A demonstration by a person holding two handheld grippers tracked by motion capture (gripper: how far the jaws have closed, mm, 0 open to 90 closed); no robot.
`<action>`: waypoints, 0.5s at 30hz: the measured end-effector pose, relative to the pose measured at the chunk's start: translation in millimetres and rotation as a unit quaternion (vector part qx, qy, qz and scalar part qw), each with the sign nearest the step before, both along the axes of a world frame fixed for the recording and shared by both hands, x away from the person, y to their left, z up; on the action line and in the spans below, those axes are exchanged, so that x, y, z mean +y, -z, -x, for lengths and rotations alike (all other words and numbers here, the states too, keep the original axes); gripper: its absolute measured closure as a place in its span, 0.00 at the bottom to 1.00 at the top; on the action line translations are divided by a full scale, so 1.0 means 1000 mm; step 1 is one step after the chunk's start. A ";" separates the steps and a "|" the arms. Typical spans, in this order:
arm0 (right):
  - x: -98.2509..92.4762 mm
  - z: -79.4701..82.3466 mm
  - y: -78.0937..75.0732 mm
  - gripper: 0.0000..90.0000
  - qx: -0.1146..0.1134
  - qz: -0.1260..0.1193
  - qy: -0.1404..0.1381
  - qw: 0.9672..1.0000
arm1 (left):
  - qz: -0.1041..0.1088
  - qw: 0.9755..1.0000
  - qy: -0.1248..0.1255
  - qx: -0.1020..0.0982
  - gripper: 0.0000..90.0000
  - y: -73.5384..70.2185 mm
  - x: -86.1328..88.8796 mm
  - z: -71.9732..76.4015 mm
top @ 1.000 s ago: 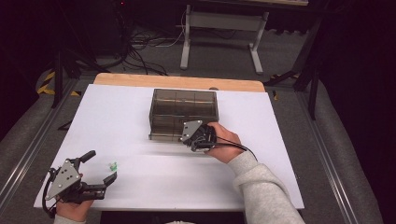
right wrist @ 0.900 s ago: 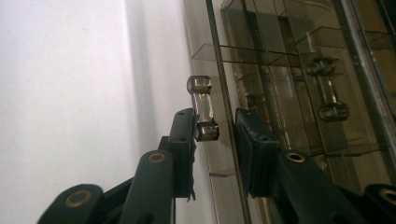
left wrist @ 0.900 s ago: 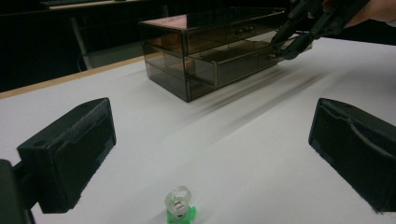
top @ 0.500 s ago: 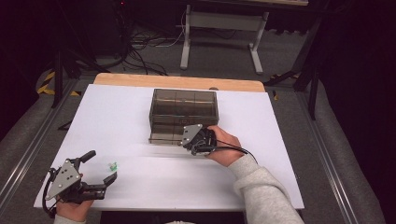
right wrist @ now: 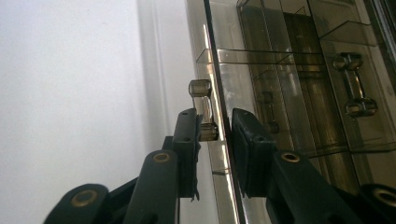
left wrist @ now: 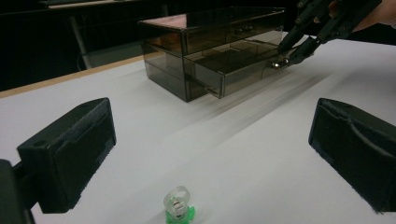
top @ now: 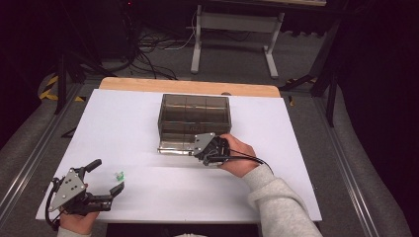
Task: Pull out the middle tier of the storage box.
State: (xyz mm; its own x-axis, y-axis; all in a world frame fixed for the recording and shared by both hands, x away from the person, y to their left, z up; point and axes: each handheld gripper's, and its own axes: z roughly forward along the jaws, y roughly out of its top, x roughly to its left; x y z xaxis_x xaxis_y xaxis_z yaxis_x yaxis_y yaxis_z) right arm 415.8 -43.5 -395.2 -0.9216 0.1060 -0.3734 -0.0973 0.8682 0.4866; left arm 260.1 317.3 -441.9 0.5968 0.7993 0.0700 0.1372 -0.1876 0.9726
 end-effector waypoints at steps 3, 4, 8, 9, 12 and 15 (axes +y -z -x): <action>0.000 0.002 0.000 0.82 0.000 -0.005 -0.001 1.000 | -0.001 1.000 0.001 0.000 0.02 0.000 0.000 0.000; 0.000 0.002 0.000 0.82 0.000 -0.005 -0.001 1.000 | -0.001 1.000 0.000 0.001 0.02 0.000 0.000 0.000; 0.000 0.001 0.000 0.80 0.002 -0.009 -0.003 1.000 | -0.002 1.000 0.001 0.000 0.02 0.000 0.000 0.000; 0.000 0.002 -0.001 0.78 0.003 -0.011 -0.001 1.000 | -0.002 1.000 0.001 0.000 0.02 0.000 0.000 0.000; -0.001 0.003 -0.004 0.73 0.005 -0.028 0.002 1.000 | -0.002 1.000 0.002 0.002 0.02 0.000 0.000 0.000; -0.001 0.004 -0.006 0.67 0.007 -0.043 0.006 0.999 | 0.000 1.000 0.003 0.003 0.02 -0.001 0.000 0.000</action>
State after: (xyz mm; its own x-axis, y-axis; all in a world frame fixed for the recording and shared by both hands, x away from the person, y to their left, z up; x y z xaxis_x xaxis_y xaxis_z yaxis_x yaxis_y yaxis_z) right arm 412.0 -45.0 -389.0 -0.9255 0.1473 -0.3488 -0.0799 0.8245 0.5603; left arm 259.9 317.2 -441.3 0.6013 0.7963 0.0666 0.1420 -0.1886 0.9717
